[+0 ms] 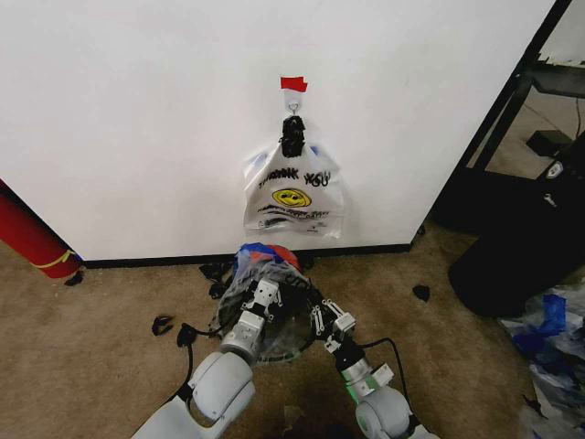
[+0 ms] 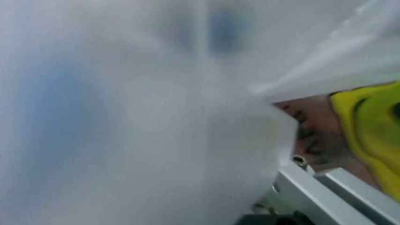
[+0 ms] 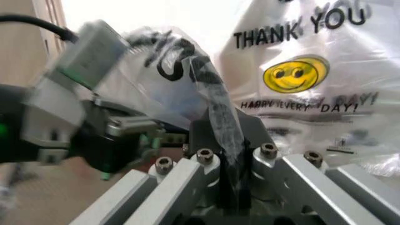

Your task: Pick up the garbage bag from the wall and place it over the trash bin.

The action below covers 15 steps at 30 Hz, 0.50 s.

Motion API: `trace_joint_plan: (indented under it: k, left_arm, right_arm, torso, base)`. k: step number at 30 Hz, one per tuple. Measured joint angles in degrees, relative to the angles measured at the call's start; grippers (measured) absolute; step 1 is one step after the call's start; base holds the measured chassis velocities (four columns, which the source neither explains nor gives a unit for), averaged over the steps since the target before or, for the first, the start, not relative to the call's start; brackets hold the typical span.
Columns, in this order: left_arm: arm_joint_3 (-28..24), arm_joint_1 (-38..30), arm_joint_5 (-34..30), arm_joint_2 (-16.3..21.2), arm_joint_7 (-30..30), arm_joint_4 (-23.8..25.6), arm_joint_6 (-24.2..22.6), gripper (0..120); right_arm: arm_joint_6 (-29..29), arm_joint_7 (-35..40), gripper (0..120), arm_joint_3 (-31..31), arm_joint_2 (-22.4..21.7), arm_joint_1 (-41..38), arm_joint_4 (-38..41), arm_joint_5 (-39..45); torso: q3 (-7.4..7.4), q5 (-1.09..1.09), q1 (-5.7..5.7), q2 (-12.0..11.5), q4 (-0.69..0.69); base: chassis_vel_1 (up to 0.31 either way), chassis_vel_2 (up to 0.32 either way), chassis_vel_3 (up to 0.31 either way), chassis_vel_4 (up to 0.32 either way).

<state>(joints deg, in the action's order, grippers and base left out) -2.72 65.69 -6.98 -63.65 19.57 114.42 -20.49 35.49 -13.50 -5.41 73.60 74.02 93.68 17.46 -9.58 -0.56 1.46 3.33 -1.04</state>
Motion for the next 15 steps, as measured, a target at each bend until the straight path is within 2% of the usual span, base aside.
trace_joint_plan:
  k: [4,8,11,15]
  left_arm:
    - [0.1,-0.6,0.1,-0.1,0.1,-1.4,0.1,0]
    - [1.0,-1.8,2.7,-0.6,0.3,-5.9,3.2,0]
    - [1.0,-1.6,2.8,-0.7,0.3,-5.9,3.5,0]
    - [0.4,0.0,3.1,-0.4,-0.2,-3.3,3.6,0]
  right_arm:
    - [0.3,-1.0,0,-0.2,-0.1,0.3,0.0,0.0]
    - [0.9,-2.6,0,-0.3,-0.2,1.2,0.6,0.3]
    - [1.0,-2.6,0,-0.3,0.0,1.2,0.6,0.3]
    - [1.4,-2.1,0,-0.1,0.8,0.4,-0.2,-0.3]
  torso:
    - [0.00,0.00,0.00,0.0,0.00]
    - [0.00,-0.01,0.00,0.0,0.00]
    - [0.00,0.00,0.00,0.0,-0.01]
    - [0.00,0.00,0.00,0.0,-0.01]
  base:
    - [0.000,0.000,0.000,0.000]
    - [0.000,0.000,0.000,0.000]
    - [0.000,0.000,0.000,0.000]
    - [0.000,0.000,0.000,0.000]
